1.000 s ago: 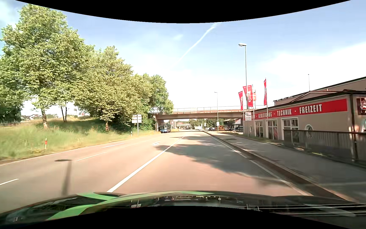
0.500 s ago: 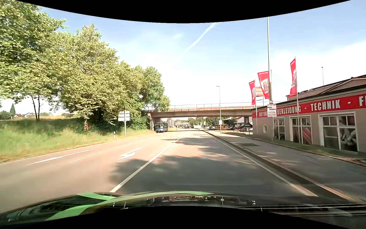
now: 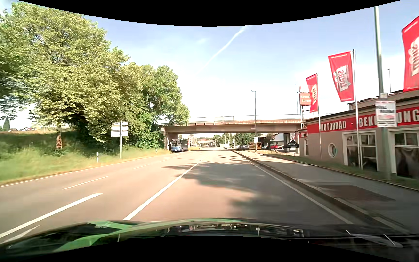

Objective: Follow the waypoints while adhering to traffic rules and regulations

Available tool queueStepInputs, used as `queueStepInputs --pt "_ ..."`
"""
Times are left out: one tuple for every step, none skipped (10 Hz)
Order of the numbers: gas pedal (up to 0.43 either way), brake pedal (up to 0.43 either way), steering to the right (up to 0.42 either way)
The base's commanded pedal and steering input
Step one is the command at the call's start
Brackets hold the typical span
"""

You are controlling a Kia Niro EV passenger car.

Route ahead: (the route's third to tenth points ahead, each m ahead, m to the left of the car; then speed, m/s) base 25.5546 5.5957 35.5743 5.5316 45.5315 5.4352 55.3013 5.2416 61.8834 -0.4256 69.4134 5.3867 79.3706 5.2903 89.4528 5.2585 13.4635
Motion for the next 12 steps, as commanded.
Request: queueStepInputs --pt "0.079 0.0 0.003" --pt "0.067 0.0 0.003" --pt "0.059 0.0 0.001" --pt "0.059 0.0 0.0" --pt "0.047 0.0 0.0" --pt "0.039 0.0 0.0" --pt "0.039 0.0 0.0" --pt "0.039 0.0 -0.002" --pt "0.039 0.0 -0.003" --pt "0.039 0.0 -0.003" --pt "0.039 0.0 -0.002" --pt "0.039 0.0 -0.002"
